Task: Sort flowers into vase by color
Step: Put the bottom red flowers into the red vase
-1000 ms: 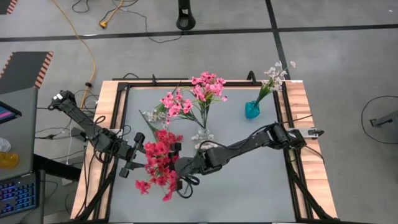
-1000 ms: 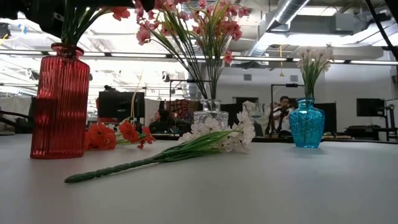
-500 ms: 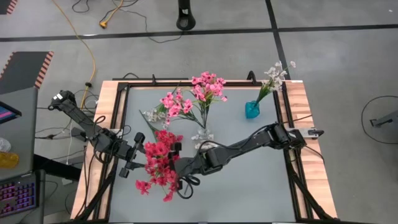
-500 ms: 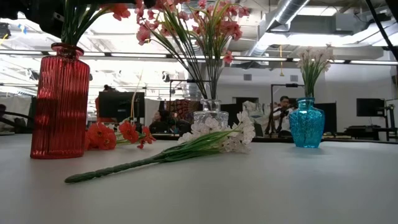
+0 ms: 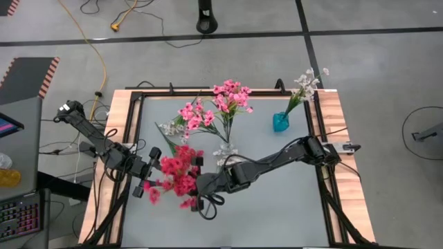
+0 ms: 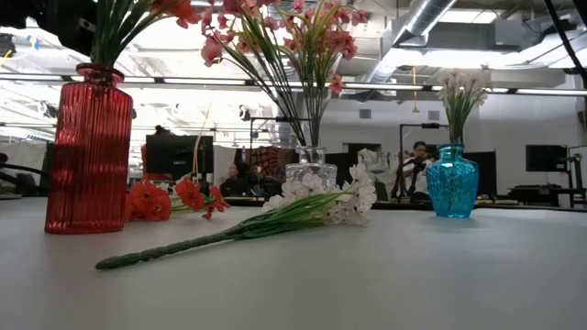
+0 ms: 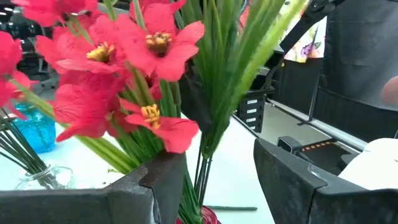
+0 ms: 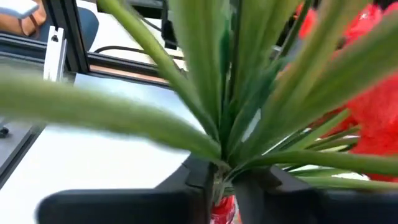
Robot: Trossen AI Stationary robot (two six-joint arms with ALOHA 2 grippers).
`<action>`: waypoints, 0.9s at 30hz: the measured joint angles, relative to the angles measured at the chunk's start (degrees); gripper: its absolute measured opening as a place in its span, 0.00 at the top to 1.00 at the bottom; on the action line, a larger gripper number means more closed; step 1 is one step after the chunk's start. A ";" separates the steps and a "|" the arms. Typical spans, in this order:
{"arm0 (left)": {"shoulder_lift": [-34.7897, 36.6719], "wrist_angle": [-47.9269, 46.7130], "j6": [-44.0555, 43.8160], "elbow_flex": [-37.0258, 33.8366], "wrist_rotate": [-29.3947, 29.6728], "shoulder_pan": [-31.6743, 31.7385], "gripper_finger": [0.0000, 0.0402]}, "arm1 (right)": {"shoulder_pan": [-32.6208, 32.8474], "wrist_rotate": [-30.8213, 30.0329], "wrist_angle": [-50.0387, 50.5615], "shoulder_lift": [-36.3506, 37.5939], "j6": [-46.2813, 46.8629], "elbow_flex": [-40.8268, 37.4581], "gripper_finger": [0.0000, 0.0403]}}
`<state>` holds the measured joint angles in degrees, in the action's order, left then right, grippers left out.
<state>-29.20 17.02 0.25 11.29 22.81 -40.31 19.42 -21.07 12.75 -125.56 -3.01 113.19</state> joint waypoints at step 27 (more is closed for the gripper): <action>-0.01 0.00 0.00 0.00 0.02 0.00 0.55 | -1.19 0.10 3.05 -0.42 6.60 0.00 0.87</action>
<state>-29.21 17.02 0.25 11.29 22.83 -40.31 18.23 -20.97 15.80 -125.97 3.60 113.19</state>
